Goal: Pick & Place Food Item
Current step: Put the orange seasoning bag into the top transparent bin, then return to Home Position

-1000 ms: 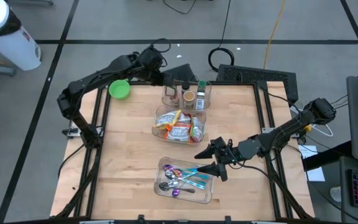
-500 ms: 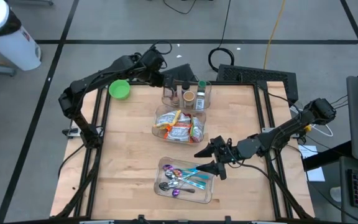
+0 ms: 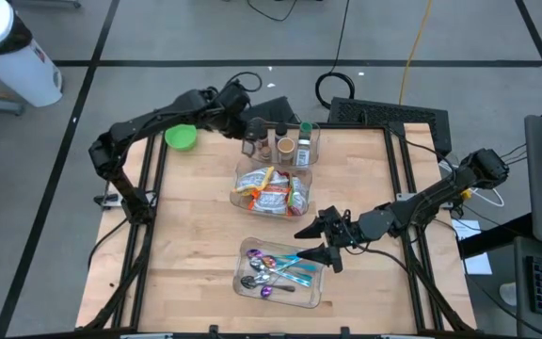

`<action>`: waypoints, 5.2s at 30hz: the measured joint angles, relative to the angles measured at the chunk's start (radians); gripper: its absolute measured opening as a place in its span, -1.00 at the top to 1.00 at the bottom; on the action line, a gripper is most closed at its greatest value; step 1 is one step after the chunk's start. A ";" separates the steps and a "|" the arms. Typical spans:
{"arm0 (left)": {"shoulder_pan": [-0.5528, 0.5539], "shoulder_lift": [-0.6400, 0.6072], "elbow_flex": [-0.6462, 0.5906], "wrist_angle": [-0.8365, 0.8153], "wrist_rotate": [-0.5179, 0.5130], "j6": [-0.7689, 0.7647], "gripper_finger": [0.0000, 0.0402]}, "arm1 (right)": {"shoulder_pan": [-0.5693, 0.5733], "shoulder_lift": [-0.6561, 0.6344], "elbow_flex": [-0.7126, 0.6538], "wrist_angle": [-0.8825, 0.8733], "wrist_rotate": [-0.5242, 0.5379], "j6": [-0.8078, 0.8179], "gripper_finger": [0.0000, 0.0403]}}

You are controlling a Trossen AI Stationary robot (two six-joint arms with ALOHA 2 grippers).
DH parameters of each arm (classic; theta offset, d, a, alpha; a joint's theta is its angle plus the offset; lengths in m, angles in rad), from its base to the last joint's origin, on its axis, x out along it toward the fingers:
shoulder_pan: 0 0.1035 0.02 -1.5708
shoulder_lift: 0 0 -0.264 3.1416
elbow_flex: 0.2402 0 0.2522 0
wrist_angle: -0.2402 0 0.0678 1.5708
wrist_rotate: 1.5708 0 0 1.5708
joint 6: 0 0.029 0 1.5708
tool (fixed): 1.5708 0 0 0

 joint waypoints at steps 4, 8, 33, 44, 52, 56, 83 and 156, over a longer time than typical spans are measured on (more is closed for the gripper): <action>-0.001 0.000 -0.006 0.009 0.000 -0.001 1.00 | -0.003 0.000 0.000 0.000 0.000 0.000 -0.59; 0.000 0.000 -0.006 0.027 0.002 -0.004 1.00 | -0.016 0.000 0.000 0.000 0.000 0.001 -0.59; -0.040 0.116 -0.007 0.064 0.025 -0.023 1.00 | -0.027 0.000 0.000 0.001 -0.002 0.003 -0.59; -0.037 0.133 -0.007 0.061 0.012 -0.035 0.97 | -0.027 0.000 0.000 0.001 -0.003 0.003 -0.59; -0.032 0.133 -0.007 0.061 0.002 -0.052 0.87 | -0.027 0.000 0.000 0.001 -0.006 0.003 -0.59; -0.026 0.133 -0.007 0.061 0.000 -0.055 0.74 | -0.027 0.000 0.000 0.001 -0.006 0.003 -0.59; -0.114 -0.276 -0.007 0.324 0.092 0.211 0.21 | -0.206 -0.309 0.000 -0.122 -0.085 -0.229 -0.32; -0.425 -1.593 -1.577 1.286 -0.181 0.291 0.37 | -0.262 -1.267 -0.768 -0.309 0.229 -0.596 0.99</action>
